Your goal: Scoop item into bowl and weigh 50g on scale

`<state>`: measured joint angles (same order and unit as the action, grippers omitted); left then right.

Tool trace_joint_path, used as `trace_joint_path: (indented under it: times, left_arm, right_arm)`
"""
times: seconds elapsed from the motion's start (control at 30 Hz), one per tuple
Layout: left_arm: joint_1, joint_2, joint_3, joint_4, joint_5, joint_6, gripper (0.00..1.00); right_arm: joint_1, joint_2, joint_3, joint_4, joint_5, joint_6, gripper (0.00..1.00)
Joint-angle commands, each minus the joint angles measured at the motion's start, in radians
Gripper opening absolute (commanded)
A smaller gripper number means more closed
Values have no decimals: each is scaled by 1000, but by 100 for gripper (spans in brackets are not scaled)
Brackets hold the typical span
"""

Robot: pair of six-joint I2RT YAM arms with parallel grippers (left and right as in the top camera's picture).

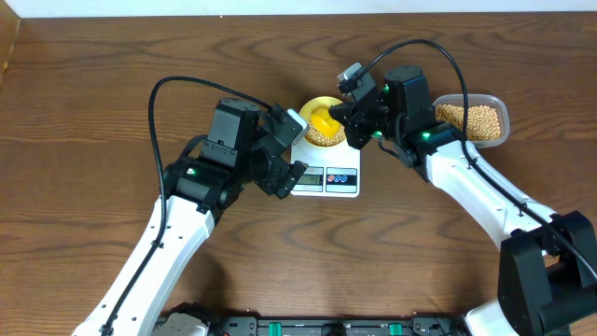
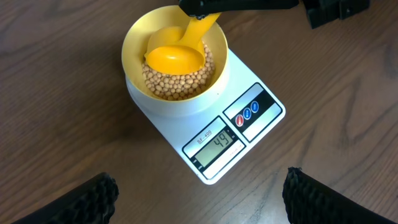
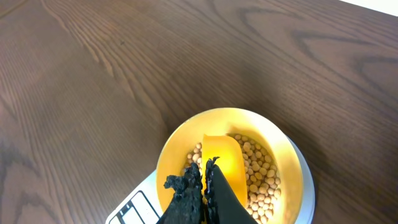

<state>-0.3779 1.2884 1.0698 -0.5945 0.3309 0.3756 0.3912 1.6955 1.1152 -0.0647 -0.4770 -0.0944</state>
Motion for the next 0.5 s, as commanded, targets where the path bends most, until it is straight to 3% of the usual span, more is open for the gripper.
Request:
trace_joint_path:
  times: [0.0,0.2,0.47]
  left_arm:
    - [-1,-14,-7,1,0,16,87]
    - [-1,-14,-7,1,0,16,87]
    - [-1,-14,-7,1,0,16,87]
  right_arm:
    - [5,8,1,19,-28,5,1]
    - [5,8,1,128,-83,53,1]
    - [5,8,1,126,-83,57,1]
